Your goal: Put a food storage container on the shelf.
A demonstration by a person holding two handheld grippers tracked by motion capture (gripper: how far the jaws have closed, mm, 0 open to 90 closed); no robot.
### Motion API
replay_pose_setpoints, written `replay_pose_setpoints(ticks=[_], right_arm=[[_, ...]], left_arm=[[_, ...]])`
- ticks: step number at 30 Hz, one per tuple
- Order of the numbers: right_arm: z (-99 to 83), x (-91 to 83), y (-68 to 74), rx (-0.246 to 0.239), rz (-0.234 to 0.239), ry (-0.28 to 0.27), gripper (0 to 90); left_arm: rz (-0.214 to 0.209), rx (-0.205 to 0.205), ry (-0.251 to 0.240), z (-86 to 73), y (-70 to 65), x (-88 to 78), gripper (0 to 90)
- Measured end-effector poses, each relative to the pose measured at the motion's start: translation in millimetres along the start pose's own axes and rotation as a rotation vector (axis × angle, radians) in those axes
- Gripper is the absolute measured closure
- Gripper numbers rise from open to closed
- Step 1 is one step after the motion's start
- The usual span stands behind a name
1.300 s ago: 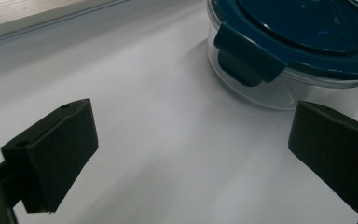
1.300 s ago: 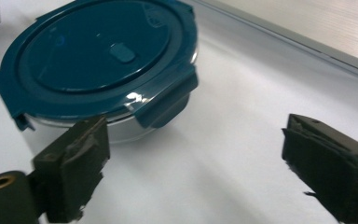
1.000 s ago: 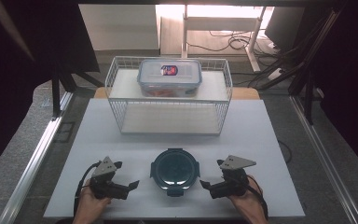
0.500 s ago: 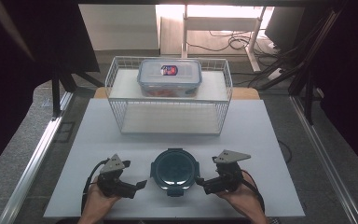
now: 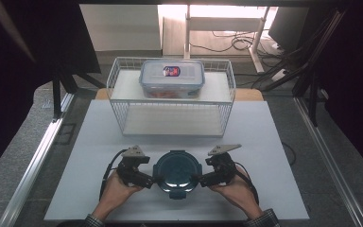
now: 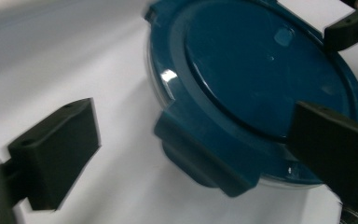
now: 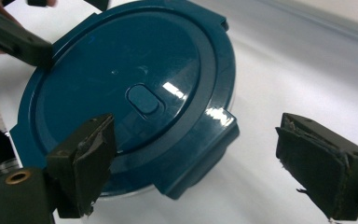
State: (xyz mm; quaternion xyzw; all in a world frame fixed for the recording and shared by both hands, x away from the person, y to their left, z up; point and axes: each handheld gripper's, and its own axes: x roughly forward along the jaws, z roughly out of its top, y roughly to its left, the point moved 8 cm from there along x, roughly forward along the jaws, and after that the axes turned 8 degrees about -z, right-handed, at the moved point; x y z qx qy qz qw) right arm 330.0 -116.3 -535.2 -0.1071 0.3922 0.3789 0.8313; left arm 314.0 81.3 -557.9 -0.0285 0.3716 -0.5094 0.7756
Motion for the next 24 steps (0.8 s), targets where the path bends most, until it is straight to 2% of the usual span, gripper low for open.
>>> replay_pose_setpoints(ticks=[1,2,3,4,5,6,7,8,9,10,11,13,14,17,18,19,21,24], right_arm=[[-0.6,2.4,0.0,0.01,0.02,0.014,9.9],[-1.1,4.5,-0.2,0.023,0.042,0.021,9.1],[-1.1,4.5,-0.2,0.023,0.042,0.021,9.1],[-2.8,7.7,-0.2,0.068,0.088,0.04,8.5],[-4.2,8.9,0.3,0.088,0.114,0.052,8.6],[-4.2,8.9,0.3,0.088,0.114,0.052,8.6],[-6.9,10.7,1.5,0.112,0.158,0.071,8.7],[-6.9,10.7,1.5,0.112,0.158,0.071,8.7],[-8.3,11.5,4.1,0.134,0.192,0.085,12.2],[-8.3,11.5,4.1,0.134,0.192,0.085,12.2],[-9.9,10.9,8.1,0.15,0.224,0.104,16.1],[-10.5,10.4,8.7,0.155,0.215,0.11,16.6],[-10.8,7.5,7.9,0.159,0.207,0.109,20.7],[-11.1,0.6,4.1,0.196,0.229,0.087,32.4],[-11.1,0.6,4.1,0.196,0.229,0.087,32.4],[-11.8,-4.4,1.8,0.223,0.251,0.074,41.4],[-13.7,-6.9,1.8,0.244,0.255,0.069,43.3],[-15.4,-10.9,3.5,0.252,0.252,0.056,46.8]], left_arm=[[-0.018,-0.013,-0.004,-0.6,0.5,0.8,0.2],[-0.018,-0.013,-0.004,-0.6,0.5,0.8,0.4],[-0.03,-0.023,-0.004,-1.7,0.5,1.3,0.4],[-0.059,-0.036,0.014,-6.1,0.2,2.3,1.1],[-0.091,-0.048,0.017,-8.0,-0.7,2.6,2.4],[-0.091,-0.048,0.017,-8.0,-0.7,2.6,4.9],[-0.142,-0.079,0.016,-10.0,-3.2,4.2,6.8],[-0.142,-0.079,0.016,-10.0,-3.2,4.2,9.4],[-0.191,-0.095,0.018,-10.7,-7.9,5.2,13.4],[-0.191,-0.095,0.018,-10.7,-7.9,5.2,16.5],[-0.189,-0.104,0.02,-11.0,-9.0,5.5,16.1],[-0.181,-0.112,0.019,-11.7,-9.2,4.7,16.3],[-0.187,-0.118,0.016,-12.1,-8.9,3.7,18.4],[-0.201,-0.141,0.004,-15.5,-10.5,-2.9,22.9],[-0.201,-0.141,0.004,-15.5,-10.5,-2.9,23.6],[-0.204,-0.146,0.002,-16.9,-11.4,-4.2,24.8],[-0.211,-0.167,-0.025,-19.8,-14.1,-10.4,29.9],[-0.218,-0.193,-0.052,-23.1,-16.0,-16.1,37.0]])
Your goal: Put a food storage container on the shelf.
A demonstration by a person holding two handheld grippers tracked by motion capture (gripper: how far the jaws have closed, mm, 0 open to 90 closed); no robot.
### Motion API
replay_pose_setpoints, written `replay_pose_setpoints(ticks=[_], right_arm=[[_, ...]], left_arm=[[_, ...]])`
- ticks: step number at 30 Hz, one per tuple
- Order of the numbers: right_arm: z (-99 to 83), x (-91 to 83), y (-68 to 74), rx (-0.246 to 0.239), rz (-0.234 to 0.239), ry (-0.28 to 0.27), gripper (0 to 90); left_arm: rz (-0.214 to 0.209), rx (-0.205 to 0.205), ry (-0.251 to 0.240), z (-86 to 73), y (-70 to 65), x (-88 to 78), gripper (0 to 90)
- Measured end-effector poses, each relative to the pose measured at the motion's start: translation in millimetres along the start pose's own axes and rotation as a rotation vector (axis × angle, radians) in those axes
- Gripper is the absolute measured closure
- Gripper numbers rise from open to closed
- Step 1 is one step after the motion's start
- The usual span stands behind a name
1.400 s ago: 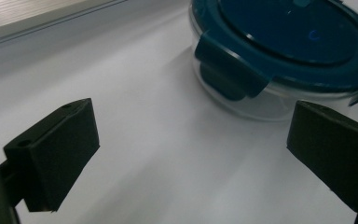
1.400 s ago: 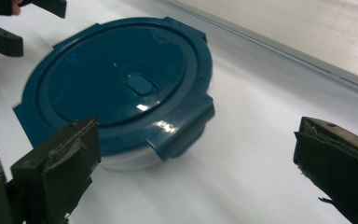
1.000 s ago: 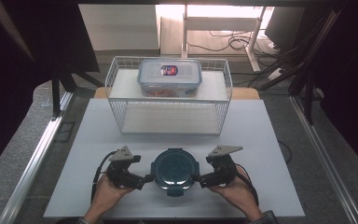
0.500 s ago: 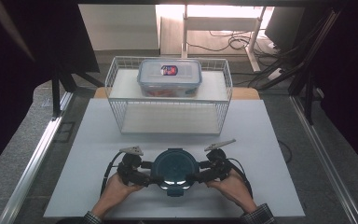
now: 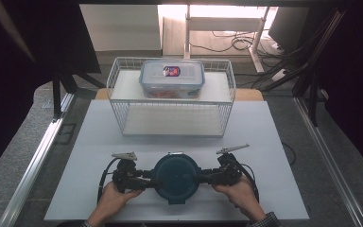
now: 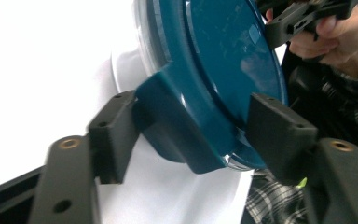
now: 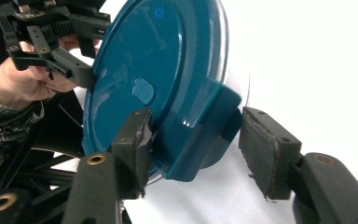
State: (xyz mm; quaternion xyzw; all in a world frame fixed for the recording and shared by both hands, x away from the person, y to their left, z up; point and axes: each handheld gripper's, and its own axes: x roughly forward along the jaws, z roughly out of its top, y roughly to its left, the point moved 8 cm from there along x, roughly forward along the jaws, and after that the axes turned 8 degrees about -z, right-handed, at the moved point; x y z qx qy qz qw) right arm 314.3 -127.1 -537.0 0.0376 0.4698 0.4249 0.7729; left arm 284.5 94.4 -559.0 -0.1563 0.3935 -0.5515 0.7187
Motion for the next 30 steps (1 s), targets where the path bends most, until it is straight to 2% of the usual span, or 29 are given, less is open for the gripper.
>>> replay_pose_setpoints(ticks=[1,3,7,11,12,15,18,19,20,23,29,30], right_arm=[[0.0,0.0,0.0,0.0,0.0,0.0,46.8],[-2.1,-3.1,3.3,0.0,-0.006,-0.011,49.0],[-4.1,-5.3,6.1,0.013,-0.01,-0.023,49.9],[-8.3,-8.4,7.4,0.059,-0.002,-0.027,52.9],[-8.8,-9.4,8.2,0.062,0.014,-0.029,54.4],[-9.0,-10.9,9.0,0.068,0.007,-0.023,54.9],[-7.7,-11.8,9.8,0.066,-0.004,-0.033,55.8],[-5.6,-12.8,10.7,0.049,-0.015,-0.049,56.6],[-3.9,-13.4,11.9,0.024,-0.029,-0.064,56.6],[3.0,-15.7,14.4,-0.001,-0.052,-0.084,56.7],[10.7,-19.4,14.9,-0.012,-0.047,-0.113,56.7],[13.6,-20.9,15.4,-0.017,-0.045,-0.122,56.7]], left_arm=[[0.0,0.0,0.0,0.0,0.0,0.0,39.7],[-0.004,-0.035,-0.025,-3.3,-0.6,-4.5,44.8],[-0.006,-0.05,-0.043,-4.1,-1.9,-5.3,47.4],[-0.031,-0.101,-0.095,-3.2,-5.6,-6.9,52.3],[-0.043,-0.106,-0.105,-2.6,-6.4,-7.3,53.4],[-0.038,-0.111,-0.111,-0.8,-6.8,-7.2,54.6],[-0.044,-0.109,-0.13,3.3,-7.1,-9.6,57.2],[-0.024,-0.083,-0.139,7.3,-7.8,-11.7,57.7],[-0.017,-0.084,-0.135,8.9,-7.6,-12.1,57.6],[-0.021,-0.076,-0.142,13.1,-7.4,-13.7,57.3],[-0.007,-0.052,-0.147,21.2,-10.6,-17.5,57.3],[-0.004,-0.038,-0.149,25.1,-11.9,-19.6,57.4]])
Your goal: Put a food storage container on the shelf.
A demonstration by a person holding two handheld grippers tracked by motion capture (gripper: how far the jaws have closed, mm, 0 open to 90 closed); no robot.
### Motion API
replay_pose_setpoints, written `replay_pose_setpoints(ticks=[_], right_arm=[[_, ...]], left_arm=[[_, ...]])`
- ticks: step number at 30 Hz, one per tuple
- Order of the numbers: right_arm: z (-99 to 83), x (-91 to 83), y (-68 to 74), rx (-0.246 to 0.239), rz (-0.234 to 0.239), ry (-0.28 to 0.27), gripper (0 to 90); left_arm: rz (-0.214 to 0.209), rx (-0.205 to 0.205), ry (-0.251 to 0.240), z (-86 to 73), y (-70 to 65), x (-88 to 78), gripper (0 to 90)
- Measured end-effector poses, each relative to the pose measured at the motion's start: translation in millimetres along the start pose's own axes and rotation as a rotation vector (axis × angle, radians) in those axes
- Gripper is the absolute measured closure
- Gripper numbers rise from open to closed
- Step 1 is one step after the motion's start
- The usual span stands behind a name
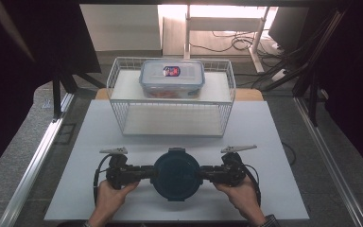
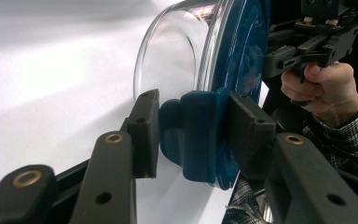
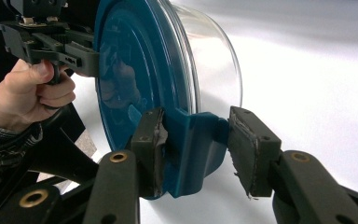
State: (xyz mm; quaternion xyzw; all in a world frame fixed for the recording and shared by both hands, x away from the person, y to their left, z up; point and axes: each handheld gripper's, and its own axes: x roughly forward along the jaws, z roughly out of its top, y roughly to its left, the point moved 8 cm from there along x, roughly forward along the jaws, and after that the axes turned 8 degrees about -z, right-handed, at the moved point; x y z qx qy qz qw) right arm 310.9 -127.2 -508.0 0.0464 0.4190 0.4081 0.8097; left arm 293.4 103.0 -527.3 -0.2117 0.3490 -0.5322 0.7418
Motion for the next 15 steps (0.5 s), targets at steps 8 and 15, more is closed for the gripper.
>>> replay_pose_setpoints(ticks=[8,15], right_arm=[[23.9,-9.9,4.0,-0.03,-0.005,-0.05,56.8],[49.6,-19.7,9.4,-0.07,-0.006,-0.084,56.8]], left_arm=[[0.012,0.05,-0.011,24.9,-8.5,-6.9,57.3],[0.027,0.09,-0.031,48.4,-17.9,-15.9,57.2]])
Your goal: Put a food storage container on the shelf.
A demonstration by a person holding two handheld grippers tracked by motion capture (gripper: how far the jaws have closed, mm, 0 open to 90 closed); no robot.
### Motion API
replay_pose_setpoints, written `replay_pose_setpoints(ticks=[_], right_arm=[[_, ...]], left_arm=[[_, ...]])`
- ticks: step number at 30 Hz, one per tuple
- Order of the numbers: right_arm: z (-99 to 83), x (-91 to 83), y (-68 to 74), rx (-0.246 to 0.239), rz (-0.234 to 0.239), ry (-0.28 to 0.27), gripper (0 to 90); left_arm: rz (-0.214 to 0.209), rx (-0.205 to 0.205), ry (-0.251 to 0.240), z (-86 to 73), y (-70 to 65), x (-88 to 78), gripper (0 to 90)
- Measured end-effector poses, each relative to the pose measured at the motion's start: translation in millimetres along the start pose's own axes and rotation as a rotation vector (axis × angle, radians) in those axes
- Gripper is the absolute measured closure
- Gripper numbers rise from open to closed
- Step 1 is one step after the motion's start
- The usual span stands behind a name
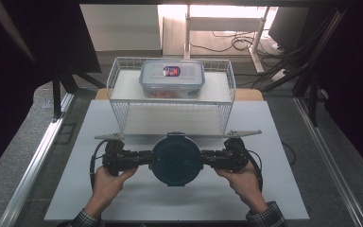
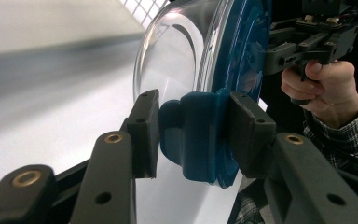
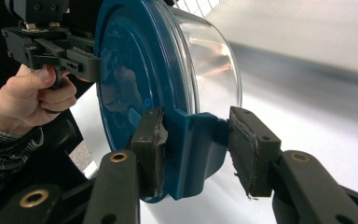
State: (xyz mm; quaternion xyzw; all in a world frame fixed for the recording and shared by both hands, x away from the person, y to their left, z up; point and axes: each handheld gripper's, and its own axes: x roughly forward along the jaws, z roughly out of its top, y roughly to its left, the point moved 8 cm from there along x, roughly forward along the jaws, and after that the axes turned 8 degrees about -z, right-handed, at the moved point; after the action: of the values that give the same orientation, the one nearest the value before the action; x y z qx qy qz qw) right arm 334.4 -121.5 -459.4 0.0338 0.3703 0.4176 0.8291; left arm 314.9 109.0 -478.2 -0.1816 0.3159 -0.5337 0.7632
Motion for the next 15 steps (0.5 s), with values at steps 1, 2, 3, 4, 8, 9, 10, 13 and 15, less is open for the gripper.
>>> replay_pose_setpoints(ticks=[1,2,3,4,8,9,10,13,15], right_arm=[[3.6,-0.7,0.4,-0.003,0.001,-0.007,56.8],[7.2,-1.5,0.6,-0.006,0.002,-0.011,56.8],[10.9,-2.2,0.8,-0.008,0.004,-0.018,56.9],[14.9,-2.8,1.1,-0.009,0.005,-0.024,56.8],[31.7,-5.7,1.8,-0.02,0.002,-0.036,56.9],[31.7,-5.7,1.8,-0.02,0.002,-0.036,56.9],[39.4,-7.4,2.4,-0.028,-0.001,-0.041,56.9],[49.4,-9.7,3.6,-0.031,-0.002,-0.051,57.0],[58.1,-11.8,4.4,-0.034,-0.003,-0.058,57.0]], left_arm=[[0.003,0.004,-0.001,3.3,-0.8,-1.2,57.2],[0.005,0.008,-0.005,7.0,-1.6,-2.2,57.2],[0.007,0.012,-0.006,10.6,-2.4,-3.4,57.3],[0.01,0.017,-0.005,14.4,-2.8,-4.6,57.3],[0.009,0.025,-0.017,30.3,-4.1,-8.9,57.3],[0.009,0.025,-0.017,30.3,-4.1,-8.9,57.3],[0.008,0.028,-0.024,37.7,-5.0,-10.9,57.3],[0.008,0.033,-0.031,44.9,-6.0,-13.1,57.3],[0.006,0.036,-0.035,52.4,-7.2,-15.4,57.3]])
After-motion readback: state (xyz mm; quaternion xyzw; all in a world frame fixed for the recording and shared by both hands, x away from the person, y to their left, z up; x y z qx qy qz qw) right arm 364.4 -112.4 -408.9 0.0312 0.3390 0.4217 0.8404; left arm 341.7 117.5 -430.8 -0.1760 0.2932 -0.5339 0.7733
